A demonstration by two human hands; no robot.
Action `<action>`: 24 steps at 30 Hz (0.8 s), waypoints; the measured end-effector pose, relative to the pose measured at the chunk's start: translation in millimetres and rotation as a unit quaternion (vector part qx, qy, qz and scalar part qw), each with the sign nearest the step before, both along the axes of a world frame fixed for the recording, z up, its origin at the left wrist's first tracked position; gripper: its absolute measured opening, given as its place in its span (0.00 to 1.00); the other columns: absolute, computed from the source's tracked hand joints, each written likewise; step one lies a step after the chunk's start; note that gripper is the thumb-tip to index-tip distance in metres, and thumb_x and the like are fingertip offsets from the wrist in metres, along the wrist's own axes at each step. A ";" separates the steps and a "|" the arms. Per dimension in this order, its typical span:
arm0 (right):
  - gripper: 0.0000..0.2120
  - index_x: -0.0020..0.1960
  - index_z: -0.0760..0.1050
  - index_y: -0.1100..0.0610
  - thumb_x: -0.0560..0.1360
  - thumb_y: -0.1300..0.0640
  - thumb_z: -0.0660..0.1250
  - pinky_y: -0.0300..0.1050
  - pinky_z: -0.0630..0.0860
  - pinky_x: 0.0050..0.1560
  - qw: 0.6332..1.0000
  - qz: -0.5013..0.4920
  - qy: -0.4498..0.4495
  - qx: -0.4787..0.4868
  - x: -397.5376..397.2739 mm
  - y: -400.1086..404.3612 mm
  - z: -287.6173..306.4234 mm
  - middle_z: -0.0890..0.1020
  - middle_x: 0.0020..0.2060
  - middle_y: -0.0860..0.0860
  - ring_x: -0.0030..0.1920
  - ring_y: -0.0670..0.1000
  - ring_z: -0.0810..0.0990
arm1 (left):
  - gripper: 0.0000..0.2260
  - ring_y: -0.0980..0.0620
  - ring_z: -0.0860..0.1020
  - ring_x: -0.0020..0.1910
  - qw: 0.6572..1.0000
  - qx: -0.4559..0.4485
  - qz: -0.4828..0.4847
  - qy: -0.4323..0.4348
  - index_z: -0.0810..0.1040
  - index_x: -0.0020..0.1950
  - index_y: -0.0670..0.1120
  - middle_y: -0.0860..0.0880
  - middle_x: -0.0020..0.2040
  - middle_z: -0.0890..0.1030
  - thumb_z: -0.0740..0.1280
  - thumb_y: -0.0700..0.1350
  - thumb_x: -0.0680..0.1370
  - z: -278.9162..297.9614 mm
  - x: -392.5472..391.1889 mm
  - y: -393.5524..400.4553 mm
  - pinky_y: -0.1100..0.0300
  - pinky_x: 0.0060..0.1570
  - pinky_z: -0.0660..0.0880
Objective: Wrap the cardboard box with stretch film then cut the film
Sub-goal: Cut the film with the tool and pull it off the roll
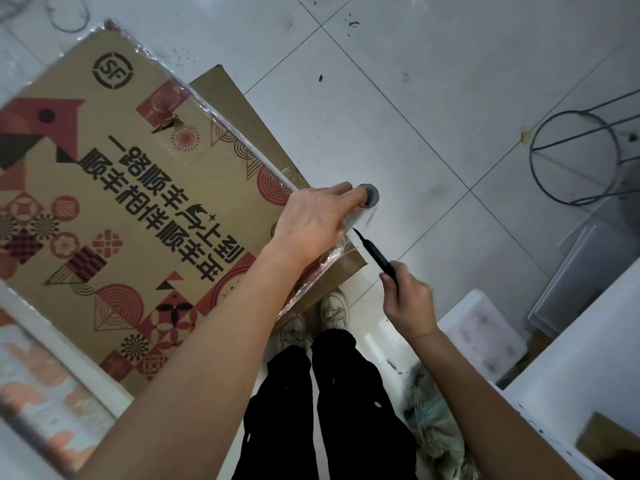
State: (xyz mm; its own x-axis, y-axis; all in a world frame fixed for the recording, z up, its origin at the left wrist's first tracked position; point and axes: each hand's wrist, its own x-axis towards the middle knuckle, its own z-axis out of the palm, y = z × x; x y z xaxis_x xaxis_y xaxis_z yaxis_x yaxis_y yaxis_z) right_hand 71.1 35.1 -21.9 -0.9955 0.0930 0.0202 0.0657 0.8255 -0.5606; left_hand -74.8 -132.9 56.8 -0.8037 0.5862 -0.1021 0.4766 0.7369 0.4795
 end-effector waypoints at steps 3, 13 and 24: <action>0.05 0.47 0.64 0.55 0.76 0.54 0.55 0.39 0.65 0.23 0.999 0.017 -0.033 0.010 -8.0 -1.3 -9.4 0.75 0.25 0.52 0.21 0.57 0.71 | 0.17 0.46 0.77 0.36 1.000 -0.016 -0.005 0.001 0.76 0.58 0.48 0.50 0.43 0.79 0.66 0.35 0.71 -0.2 1.0 -0.2 0.55 0.32 0.69; 0.05 0.49 0.65 0.55 0.75 0.55 0.56 0.36 0.63 0.25 1.000 0.003 -0.030 -0.001 11.0 10.2 -4.3 0.74 0.23 0.51 0.19 0.54 0.70 | 0.18 0.49 0.78 0.40 1.000 -0.029 -0.011 -0.006 0.73 0.62 0.51 0.52 0.47 0.78 0.65 0.37 0.74 -0.9 0.1 0.8 0.54 0.41 0.75; 0.09 0.49 0.67 0.56 0.76 0.51 0.53 0.39 0.62 0.28 0.995 -0.025 -0.095 -0.024 28.4 1.1 -17.9 0.75 0.24 0.54 0.21 0.59 0.73 | 0.17 0.46 0.78 0.35 1.000 -0.002 -0.008 0.007 0.76 0.57 0.48 0.50 0.42 0.80 0.67 0.34 0.70 0.0 1.0 -1.7 0.50 0.34 0.77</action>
